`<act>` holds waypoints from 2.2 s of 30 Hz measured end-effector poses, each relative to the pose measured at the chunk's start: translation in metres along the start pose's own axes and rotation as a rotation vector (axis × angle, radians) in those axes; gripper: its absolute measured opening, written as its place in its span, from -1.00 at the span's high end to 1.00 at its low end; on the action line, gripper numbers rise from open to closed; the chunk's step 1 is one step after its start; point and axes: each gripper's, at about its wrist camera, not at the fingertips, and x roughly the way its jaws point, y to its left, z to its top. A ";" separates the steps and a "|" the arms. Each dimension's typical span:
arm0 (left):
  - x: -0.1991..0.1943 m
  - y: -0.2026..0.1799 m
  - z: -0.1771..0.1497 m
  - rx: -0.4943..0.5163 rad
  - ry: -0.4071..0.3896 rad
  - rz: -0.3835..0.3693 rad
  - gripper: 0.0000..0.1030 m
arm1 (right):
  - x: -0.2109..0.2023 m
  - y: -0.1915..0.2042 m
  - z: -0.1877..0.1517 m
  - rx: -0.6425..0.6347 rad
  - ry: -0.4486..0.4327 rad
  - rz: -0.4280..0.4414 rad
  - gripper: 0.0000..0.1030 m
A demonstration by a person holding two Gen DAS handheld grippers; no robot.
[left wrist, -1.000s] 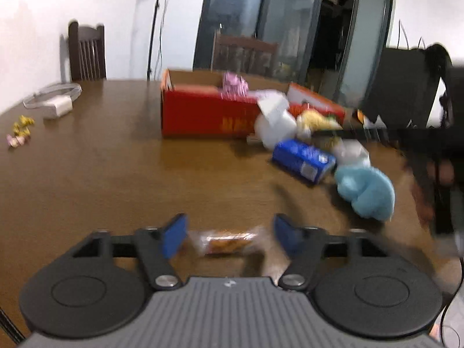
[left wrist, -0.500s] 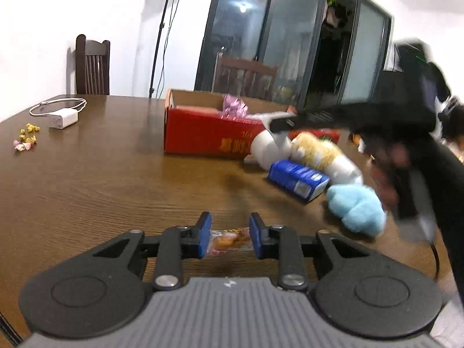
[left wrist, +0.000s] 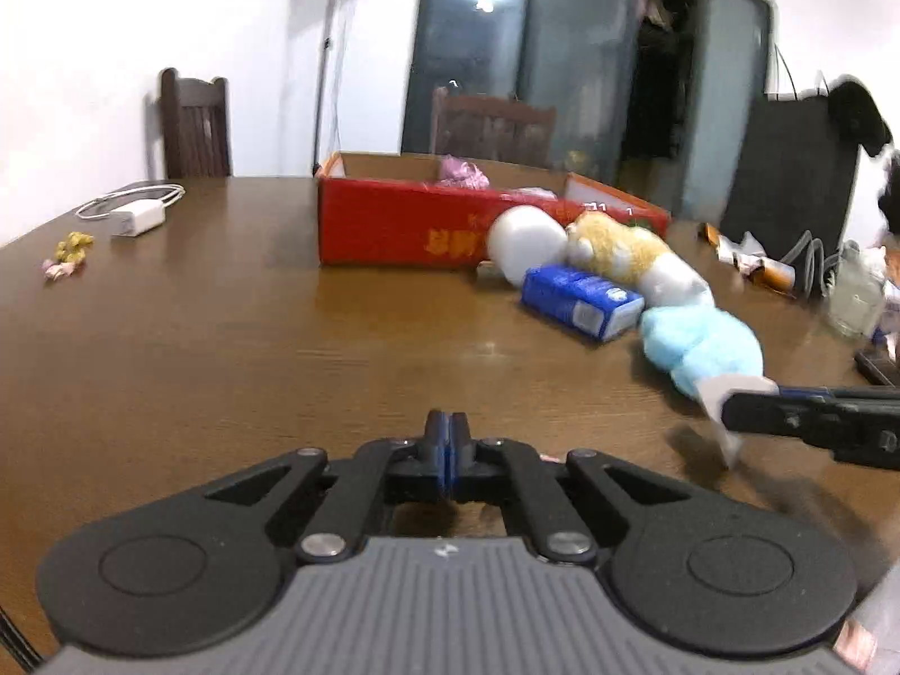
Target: Organize soft objects
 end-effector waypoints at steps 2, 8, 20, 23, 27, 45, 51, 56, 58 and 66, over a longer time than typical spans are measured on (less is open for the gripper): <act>-0.009 0.003 0.000 -0.050 -0.031 0.008 0.94 | -0.010 -0.003 -0.003 0.017 -0.029 -0.001 0.60; -0.061 0.021 0.018 -0.123 -0.066 -0.069 0.09 | -0.026 -0.010 -0.003 0.016 -0.040 0.016 0.58; -0.004 -0.049 0.010 -0.128 0.117 -0.064 -0.27 | -0.058 -0.017 -0.007 -0.018 -0.063 0.019 0.57; 0.005 -0.046 0.011 -0.139 0.084 -0.023 -0.18 | -0.064 -0.028 -0.009 0.012 -0.068 0.010 0.57; 0.015 -0.050 0.013 -0.072 0.089 -0.012 0.67 | -0.057 -0.037 -0.009 0.030 -0.062 0.002 0.57; 0.141 0.037 0.194 -0.025 0.053 -0.123 0.71 | 0.057 -0.092 0.170 -0.057 -0.121 0.028 0.58; 0.241 0.062 0.222 0.043 0.180 -0.011 0.70 | 0.198 -0.128 0.239 -0.064 0.009 -0.159 0.57; 0.264 0.074 0.228 0.078 0.173 0.033 0.43 | 0.283 -0.141 0.266 -0.124 0.145 -0.272 0.36; 0.258 0.074 0.229 0.092 0.137 0.026 0.10 | 0.297 -0.138 0.269 -0.174 0.167 -0.292 0.09; 0.207 0.070 0.242 0.079 0.084 0.039 0.02 | 0.261 -0.122 0.274 -0.174 0.116 -0.263 0.04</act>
